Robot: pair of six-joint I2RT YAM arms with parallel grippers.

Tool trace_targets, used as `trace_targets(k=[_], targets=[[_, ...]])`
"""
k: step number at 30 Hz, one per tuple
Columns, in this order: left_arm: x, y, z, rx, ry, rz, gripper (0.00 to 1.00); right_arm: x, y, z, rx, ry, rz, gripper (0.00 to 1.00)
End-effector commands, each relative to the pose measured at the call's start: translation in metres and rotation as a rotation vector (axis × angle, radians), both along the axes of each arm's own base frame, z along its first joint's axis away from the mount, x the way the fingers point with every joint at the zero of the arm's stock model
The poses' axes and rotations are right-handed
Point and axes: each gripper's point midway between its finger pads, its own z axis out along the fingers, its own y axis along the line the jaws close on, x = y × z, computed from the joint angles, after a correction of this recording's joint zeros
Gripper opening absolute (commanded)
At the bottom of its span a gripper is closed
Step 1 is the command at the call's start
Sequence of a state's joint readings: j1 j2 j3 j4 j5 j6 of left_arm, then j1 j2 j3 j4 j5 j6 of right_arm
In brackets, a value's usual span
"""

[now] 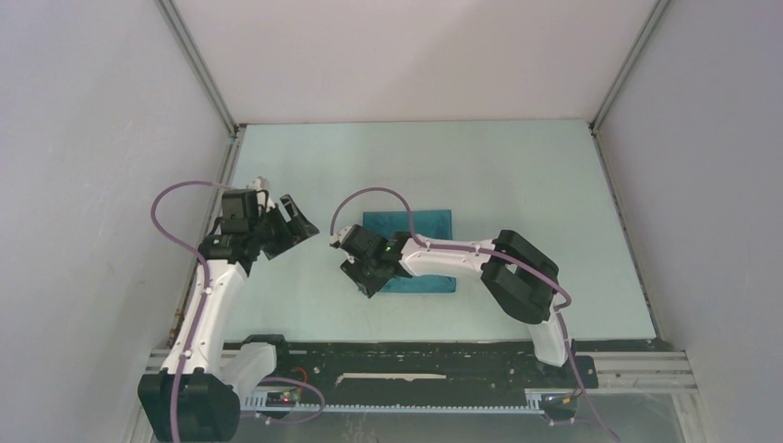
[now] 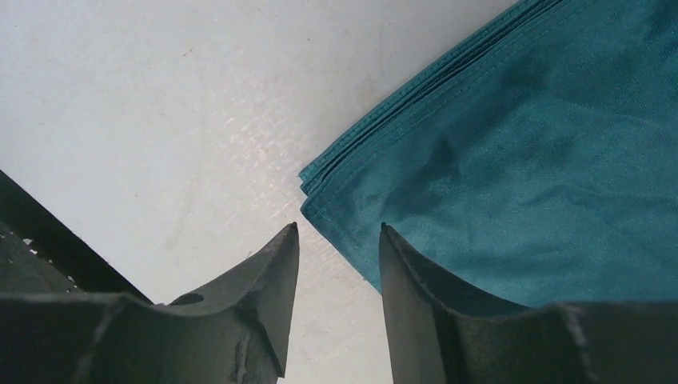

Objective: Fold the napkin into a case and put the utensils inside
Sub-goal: Pick up the top corner of the square-folded napkin from the center of the board.

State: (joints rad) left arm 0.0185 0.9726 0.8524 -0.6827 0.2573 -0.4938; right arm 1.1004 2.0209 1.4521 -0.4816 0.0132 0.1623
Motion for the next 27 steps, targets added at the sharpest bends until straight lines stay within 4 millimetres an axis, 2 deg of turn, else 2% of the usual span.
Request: trace_targets(k=[1,7,16,27], targets=[[0.004,0.004,0.007,0.012,-0.052,-0.011,0.81,0.004,0.013,0.011,0.029,-0.029,0.033,0.5],[0.005,0.002,0.007,-0.002,-0.053,-0.022,0.81,0.005,0.016,0.01,0.029,-0.028,0.033,0.46],[0.007,0.001,0.007,-0.013,-0.051,-0.024,0.81,-0.003,0.022,0.006,0.047,0.01,0.071,0.5],[0.008,0.0,0.007,-0.023,-0.049,-0.029,0.81,0.001,0.025,0.006,0.042,0.017,0.055,0.3]])
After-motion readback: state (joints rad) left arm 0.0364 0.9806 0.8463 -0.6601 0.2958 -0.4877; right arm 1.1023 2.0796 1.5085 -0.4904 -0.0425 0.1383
